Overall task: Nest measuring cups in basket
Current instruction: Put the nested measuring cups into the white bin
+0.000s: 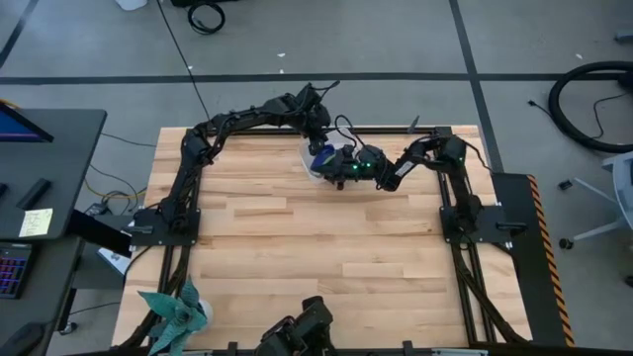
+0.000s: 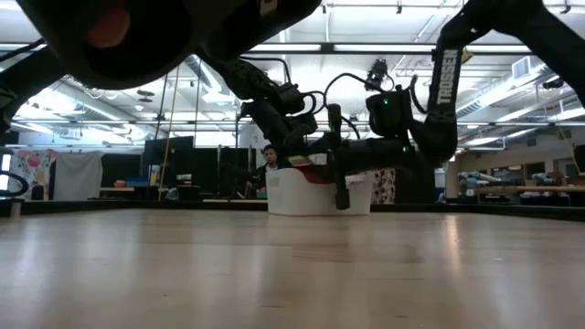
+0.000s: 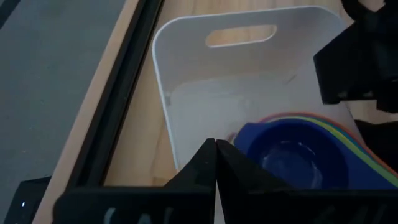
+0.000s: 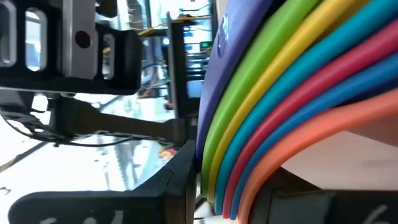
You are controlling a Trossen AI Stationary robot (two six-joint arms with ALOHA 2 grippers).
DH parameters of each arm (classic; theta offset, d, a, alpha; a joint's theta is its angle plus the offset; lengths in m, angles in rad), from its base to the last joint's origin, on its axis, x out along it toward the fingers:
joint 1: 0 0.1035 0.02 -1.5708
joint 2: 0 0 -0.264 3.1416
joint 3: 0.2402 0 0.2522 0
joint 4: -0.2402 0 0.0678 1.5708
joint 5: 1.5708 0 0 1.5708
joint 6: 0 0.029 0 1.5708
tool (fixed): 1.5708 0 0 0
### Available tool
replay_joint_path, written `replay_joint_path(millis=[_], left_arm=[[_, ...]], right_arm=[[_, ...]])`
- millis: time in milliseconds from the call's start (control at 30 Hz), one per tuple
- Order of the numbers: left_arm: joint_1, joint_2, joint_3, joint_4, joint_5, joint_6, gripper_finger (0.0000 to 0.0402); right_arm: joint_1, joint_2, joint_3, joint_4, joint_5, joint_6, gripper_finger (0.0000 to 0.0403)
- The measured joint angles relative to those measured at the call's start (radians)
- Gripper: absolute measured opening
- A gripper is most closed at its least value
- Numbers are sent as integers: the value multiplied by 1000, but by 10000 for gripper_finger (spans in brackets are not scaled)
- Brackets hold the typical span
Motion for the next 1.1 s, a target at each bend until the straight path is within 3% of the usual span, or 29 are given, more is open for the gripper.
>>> replay_joint_path(millis=[167, 600, 833, 1100], left_arm=[[4, 0, 0, -1, 0, 17, 8], [6, -2, 0, -4, 0, 23, 8], [6, -2, 0, -7, 0, 23, 8], [6, -2, 0, -37, 68, 27, 8]], right_arm=[[3, 58, 1, 115, 17, 49, 91], [4, 59, 0, 97, 86, 25, 92], [3, 58, 0, 111, 93, 25, 172], [2, 63, -1, 139, 94, 24, 172]])
